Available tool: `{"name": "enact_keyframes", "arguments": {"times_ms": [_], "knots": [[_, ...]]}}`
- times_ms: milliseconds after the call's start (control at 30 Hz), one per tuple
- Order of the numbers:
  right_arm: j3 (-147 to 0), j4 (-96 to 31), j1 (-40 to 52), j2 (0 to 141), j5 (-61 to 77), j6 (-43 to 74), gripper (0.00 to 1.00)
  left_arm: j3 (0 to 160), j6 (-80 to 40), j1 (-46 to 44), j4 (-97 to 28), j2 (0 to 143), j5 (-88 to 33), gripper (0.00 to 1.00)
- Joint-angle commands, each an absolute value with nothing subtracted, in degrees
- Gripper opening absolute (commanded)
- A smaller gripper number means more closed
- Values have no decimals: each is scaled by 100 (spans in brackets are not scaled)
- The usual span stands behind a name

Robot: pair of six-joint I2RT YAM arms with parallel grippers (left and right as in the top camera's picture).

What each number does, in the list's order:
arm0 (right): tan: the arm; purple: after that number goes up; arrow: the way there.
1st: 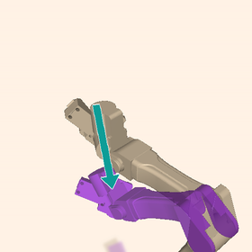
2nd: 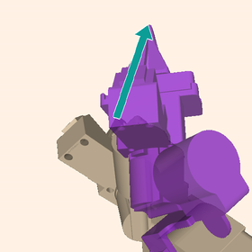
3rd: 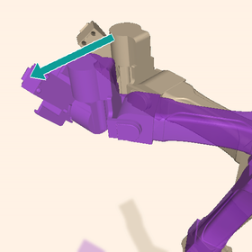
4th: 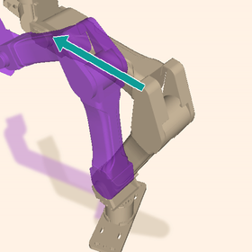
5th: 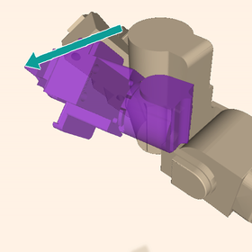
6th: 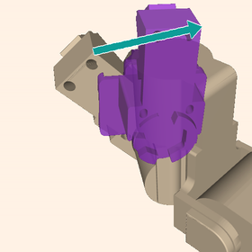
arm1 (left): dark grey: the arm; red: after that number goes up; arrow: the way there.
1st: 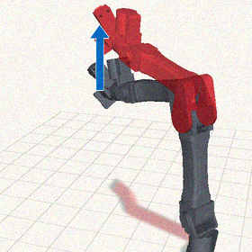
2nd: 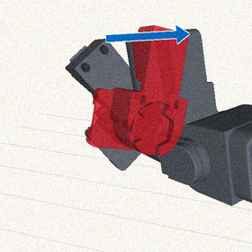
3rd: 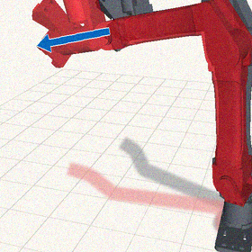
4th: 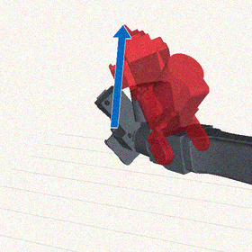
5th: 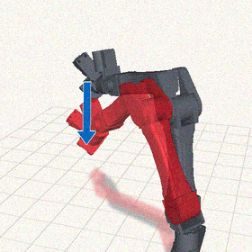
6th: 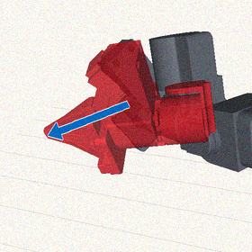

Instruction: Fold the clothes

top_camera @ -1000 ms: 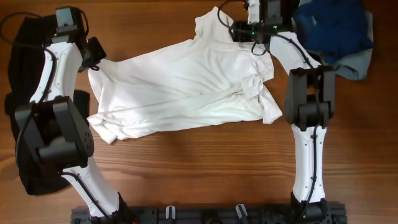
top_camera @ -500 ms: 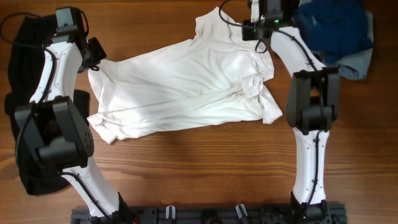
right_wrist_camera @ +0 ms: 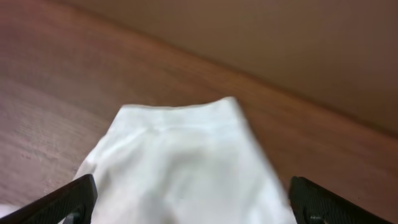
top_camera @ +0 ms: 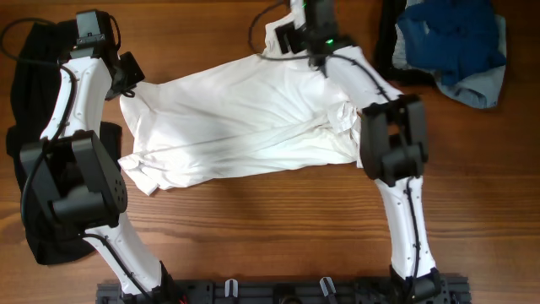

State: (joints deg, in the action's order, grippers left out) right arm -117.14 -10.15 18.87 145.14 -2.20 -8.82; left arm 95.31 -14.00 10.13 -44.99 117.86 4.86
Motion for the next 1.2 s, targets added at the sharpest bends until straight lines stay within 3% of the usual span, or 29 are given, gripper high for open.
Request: {"name": "enact_keyframes", "arguments": {"times_ms": [0, 233, 467, 733, 767, 833, 867, 967, 1167], "knots": [[-11754, -779, 1859, 14789, -467, -882, 94, 9526, -1396, 1022, -4506, 11754, 543, 4], [-11754, -622, 1837, 14971, -425, -692, 75, 9526, -1396, 1022, -4508, 11754, 543, 4], [-11754, -644, 1684, 14982, -252, -351, 72, 9526, -1417, 1022, -4532, 11754, 541, 4], [-11754, -799, 1638, 15117, -99, -283, 59, 9526, -1422, 1022, -4532, 11754, 541, 4], [-11754, -812, 1636, 15133, -99, -281, 55, 9526, -1439, 1022, -4528, 11754, 541, 4], [-11754, -816, 1636, 15141, -102, -281, 19, 9526, -1439, 1022, -4528, 11754, 541, 4], [-11754, -816, 1636, 15139, -104, -281, 11, 9526, -1439, 1022, -4528, 11754, 541, 4], [-11767, -919, 1625, 15109, -152, -279, 4, 9526, -1439, 1022, -4528, 11754, 541, 4], [-12875, -2604, 1474, 14473, 102, -246, 4, 9526, -1435, 1022, -4504, 11754, 545, 4]]}}
